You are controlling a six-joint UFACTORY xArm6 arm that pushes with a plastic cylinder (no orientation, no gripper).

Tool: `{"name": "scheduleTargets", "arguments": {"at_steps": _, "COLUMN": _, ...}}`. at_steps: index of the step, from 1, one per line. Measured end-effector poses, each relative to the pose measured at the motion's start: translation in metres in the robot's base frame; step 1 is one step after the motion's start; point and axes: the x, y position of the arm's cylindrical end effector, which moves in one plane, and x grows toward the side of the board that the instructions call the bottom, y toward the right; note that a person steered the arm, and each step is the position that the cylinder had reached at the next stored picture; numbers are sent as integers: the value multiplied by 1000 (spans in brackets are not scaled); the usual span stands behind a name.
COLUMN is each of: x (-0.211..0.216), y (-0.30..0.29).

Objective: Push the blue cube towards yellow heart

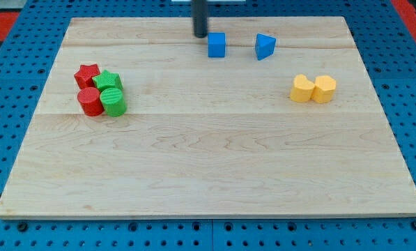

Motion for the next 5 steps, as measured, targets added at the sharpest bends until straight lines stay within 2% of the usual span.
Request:
{"name": "scheduleTargets", "arguments": {"at_steps": 2, "x": 73, "y": -2}}
{"name": "scheduleTargets", "arguments": {"at_steps": 3, "x": 62, "y": -38}}
{"name": "scheduleTargets", "arguments": {"at_steps": 4, "x": 82, "y": -70}}
{"name": "scheduleTargets", "arguments": {"at_steps": 5, "x": 109, "y": -37}}
